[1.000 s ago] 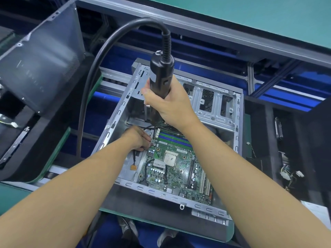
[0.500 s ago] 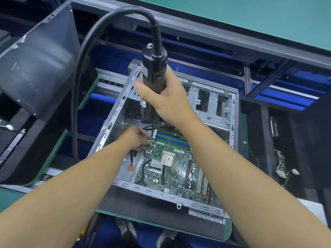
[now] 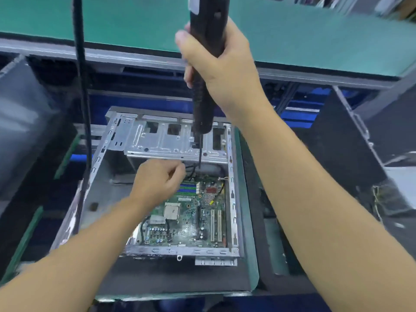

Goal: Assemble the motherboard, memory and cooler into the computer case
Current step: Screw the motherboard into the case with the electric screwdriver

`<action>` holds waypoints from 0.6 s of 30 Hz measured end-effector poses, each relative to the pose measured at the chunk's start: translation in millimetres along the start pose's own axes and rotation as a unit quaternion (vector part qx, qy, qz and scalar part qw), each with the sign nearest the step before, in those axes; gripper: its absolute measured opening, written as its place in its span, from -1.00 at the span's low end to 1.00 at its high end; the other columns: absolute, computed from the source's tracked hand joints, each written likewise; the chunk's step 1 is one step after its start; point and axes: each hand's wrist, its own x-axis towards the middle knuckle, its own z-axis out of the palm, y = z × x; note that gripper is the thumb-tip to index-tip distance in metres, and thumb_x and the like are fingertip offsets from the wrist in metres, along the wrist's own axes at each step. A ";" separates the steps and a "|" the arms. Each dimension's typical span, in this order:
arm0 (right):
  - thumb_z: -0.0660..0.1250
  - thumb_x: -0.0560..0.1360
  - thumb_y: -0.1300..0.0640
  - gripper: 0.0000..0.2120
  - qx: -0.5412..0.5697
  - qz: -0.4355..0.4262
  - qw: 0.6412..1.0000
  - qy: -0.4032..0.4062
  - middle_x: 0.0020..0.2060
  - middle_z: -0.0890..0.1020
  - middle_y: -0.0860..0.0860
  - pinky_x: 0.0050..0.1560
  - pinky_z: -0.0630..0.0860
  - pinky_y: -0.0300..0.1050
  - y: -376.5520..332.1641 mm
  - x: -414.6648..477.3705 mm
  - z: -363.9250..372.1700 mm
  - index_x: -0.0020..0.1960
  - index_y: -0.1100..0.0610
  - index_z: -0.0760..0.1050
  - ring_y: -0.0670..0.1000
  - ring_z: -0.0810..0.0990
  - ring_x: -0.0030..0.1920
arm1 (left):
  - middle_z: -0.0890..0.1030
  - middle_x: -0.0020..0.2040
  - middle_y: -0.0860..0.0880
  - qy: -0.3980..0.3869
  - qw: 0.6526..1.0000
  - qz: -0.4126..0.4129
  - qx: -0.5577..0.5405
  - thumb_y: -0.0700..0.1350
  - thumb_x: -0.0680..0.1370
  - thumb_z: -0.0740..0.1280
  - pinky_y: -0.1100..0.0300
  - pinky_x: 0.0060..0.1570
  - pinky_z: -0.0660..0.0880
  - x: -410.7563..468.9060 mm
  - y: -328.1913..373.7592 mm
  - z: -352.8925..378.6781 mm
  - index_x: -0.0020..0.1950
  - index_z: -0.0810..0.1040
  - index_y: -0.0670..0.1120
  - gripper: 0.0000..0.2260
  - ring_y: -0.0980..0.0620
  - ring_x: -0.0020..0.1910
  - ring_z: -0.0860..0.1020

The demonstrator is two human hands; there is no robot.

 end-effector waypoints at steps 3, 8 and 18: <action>0.38 0.57 0.23 -0.73 -0.019 -0.017 0.999 0.040 -0.27 0.49 0.12 -0.22 0.59 0.10 -14.9 -5.7 -40.0 0.08 0.43 0.41 0.08 0.52 -0.37 | 0.36 -0.55 -0.10 -0.003 0.996 0.070 -0.062 0.02 0.54 0.09 0.08 -0.47 0.27 14.8 60.8 15.1 -0.39 0.42 -0.20 -0.59 -0.12 -0.52 0.36; 0.38 0.56 0.21 -0.80 -0.065 -0.036 0.991 0.110 -0.34 0.52 0.11 -0.23 0.59 0.03 -35.6 -26.4 -112.6 -0.18 0.22 0.42 0.05 0.54 -0.36 | 0.39 -0.48 -0.10 -0.085 0.985 0.091 -0.124 -0.08 0.58 0.19 0.06 -0.39 0.33 30.7 146.7 65.0 -0.34 0.40 -0.19 -0.69 -0.10 -0.45 0.36; 0.42 0.55 0.16 -0.83 -0.105 0.045 0.986 0.120 -0.37 0.57 0.05 -0.21 0.60 0.01 18.9 -96.7 -205.9 0.00 0.23 0.47 0.12 0.59 -0.36 | 0.66 0.00 -0.09 -0.372 0.923 -0.097 0.003 -0.31 0.54 0.21 0.16 -0.15 0.59 41.4 177.7 217.2 -0.05 0.59 -0.07 -0.79 -0.07 -0.06 0.65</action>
